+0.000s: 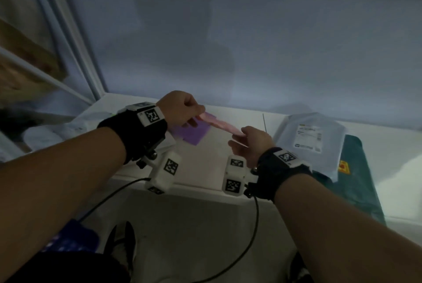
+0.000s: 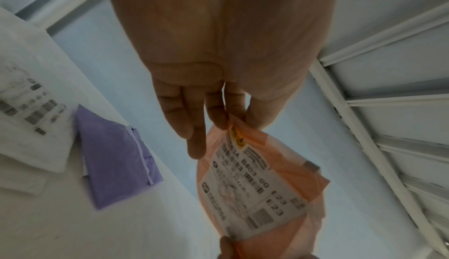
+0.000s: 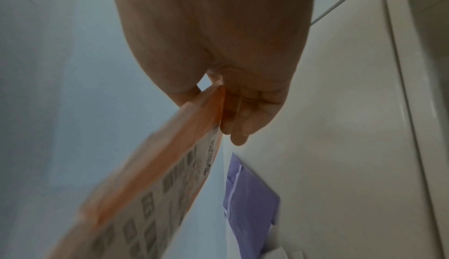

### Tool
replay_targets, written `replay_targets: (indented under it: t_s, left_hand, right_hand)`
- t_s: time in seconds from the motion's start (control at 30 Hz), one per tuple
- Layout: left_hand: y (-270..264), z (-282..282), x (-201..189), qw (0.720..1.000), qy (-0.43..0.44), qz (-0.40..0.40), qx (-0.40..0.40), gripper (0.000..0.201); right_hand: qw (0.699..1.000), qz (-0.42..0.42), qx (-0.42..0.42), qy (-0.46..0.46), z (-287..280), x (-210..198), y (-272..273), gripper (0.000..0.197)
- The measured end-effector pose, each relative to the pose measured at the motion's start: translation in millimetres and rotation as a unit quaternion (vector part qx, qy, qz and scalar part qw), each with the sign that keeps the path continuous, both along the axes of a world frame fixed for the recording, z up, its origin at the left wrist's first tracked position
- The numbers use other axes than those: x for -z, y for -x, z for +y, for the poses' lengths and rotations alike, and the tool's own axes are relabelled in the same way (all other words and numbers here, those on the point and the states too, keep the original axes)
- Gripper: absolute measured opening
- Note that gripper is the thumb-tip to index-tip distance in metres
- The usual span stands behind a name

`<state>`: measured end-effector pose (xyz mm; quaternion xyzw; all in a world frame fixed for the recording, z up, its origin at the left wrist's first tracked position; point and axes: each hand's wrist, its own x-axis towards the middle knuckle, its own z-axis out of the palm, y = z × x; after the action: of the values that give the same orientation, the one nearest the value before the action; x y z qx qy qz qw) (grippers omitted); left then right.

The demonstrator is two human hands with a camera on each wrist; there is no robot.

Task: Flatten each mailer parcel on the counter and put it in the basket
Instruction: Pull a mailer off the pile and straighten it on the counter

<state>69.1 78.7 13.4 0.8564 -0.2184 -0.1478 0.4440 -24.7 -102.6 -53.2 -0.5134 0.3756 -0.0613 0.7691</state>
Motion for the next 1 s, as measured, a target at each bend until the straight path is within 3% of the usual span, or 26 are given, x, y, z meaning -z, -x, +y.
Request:
replay_targets:
  t_s: [0.17,0.3,0.43,0.57,0.7,0.77,0.83,0.93,1.0]
  left_hand:
    - [-7.8,6.8,36.2,0.999,-0.035,0.005,0.004,0.02]
    - [-8.4,-3.2,75.6,0.989,-0.135,-0.013,0.051,0.03]
    - [-2.9,-22.2,99.9,0.975,-0.21,-0.044,0.061,0.014]
    - [0.6,-34.1,117.4,0.961,-0.261,-0.068,0.056,0.022]
    - [2.6,-40.7,127.3,0.91,-0.392,-0.13,0.048,0.034]
    - [7.3,-46.1,133.5,0.9,-0.404,-0.154,0.058,0.04]
    - [10.9,-55.1,142.8,0.91,-0.377,-0.146,0.087,0.045]
    - [14.4,-70.6,160.6,0.895,-0.397,-0.111,0.17,0.061]
    - [21.4,-75.0,171.1,0.895,-0.393,-0.11,0.181,0.066]
  right_hand:
    - [0.995,0.062,-0.055,0.057,-25.0,24.6,6.6,0.008]
    - [0.981,0.106,-0.089,0.139,-41.3,43.7,16.1,0.012]
    - [0.937,0.177,-0.181,0.241,-58.7,56.6,31.7,0.016]
    - [0.911,0.174,-0.221,0.302,-64.8,65.5,49.4,0.028]
    - [0.851,0.199,-0.274,0.401,-68.5,68.2,58.3,0.028]
    - [0.818,0.233,-0.277,0.447,-71.6,63.9,56.4,0.035]
    - [0.807,0.248,-0.247,0.474,-72.6,57.7,51.2,0.037]
    - [0.793,0.226,-0.193,0.531,-66.4,54.7,43.1,0.025]
    - [0.777,0.204,-0.195,0.563,-54.6,61.7,38.5,0.029]
